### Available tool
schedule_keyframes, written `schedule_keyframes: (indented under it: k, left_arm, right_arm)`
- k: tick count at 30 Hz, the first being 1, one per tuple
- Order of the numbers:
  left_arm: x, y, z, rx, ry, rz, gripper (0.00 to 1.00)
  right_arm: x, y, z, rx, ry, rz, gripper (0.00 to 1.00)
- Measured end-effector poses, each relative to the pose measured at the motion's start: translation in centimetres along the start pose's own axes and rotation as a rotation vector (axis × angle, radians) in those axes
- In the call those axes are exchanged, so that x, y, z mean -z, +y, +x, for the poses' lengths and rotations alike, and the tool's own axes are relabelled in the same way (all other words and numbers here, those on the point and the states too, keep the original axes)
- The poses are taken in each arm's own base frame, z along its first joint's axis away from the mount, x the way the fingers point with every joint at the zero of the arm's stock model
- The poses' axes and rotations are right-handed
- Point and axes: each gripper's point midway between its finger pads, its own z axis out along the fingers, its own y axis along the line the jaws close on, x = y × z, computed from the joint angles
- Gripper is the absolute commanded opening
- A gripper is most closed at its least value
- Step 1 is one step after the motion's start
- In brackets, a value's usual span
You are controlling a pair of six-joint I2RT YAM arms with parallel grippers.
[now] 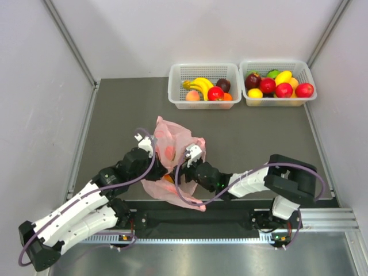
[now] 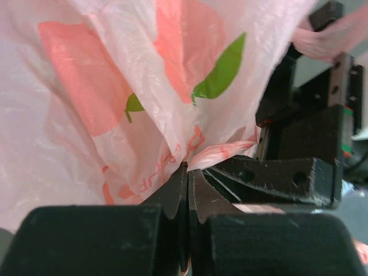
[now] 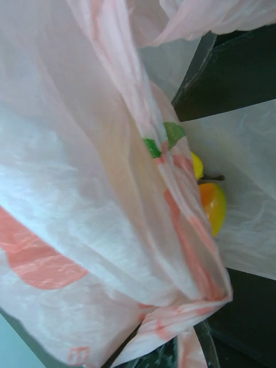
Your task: Untie the knot of the plastic bag and take out the fruit
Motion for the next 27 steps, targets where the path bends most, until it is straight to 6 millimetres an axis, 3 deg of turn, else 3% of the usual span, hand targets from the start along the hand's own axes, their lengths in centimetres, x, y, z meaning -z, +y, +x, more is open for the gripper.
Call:
schedule_keyframes:
  k: [6,10,14,16,19,20,22,23,27]
  left_arm:
    - [-1.0,1.6,0.7,0.059,0.008,-0.086,0.00]
    - [-1.4,2.2,1.1,0.066,0.010,-0.107,0.00]
    - [-1.7,4.0,1.8,0.065,0.021,-0.177,0.00]
    - [-1.8,3.8,2.4,0.070,0.043,-0.164,0.00]
    - [-2.0,2.5,2.1,0.079,0.039,-0.103,0.00]
    - [-2.1,2.2,2.0,0.084,0.035,-0.091,0.00]
    - [-2.1,1.8,1.9,0.091,0.033,-0.071,0.00]
    - [-2.1,1.6,1.8,0.094,0.030,-0.061,0.00]
    - [-2.0,1.3,1.7,0.096,0.024,-0.042,0.00]
  right_arm:
    - [-3.0,-0.5,-0.2,0.032,-0.007,0.088,1.00]
    - [-5.3,-1.3,1.3,0.045,0.019,0.164,1.00]
    - [-6.9,-2.0,3.3,0.035,0.046,0.208,1.00]
    - [-7.8,-2.6,3.8,0.022,0.041,0.231,1.00]
    - [-9.0,-2.3,3.1,-0.026,0.007,0.220,0.84]
    - [-9.2,-2.4,2.9,-0.038,-0.002,0.217,0.71]
    - [-9.5,-2.6,2.6,-0.059,-0.015,0.210,0.59]
    - [-9.5,-2.6,2.4,-0.072,-0.025,0.204,0.45]
    - [-9.0,-3.1,2.4,-0.092,-0.050,0.181,0.21]
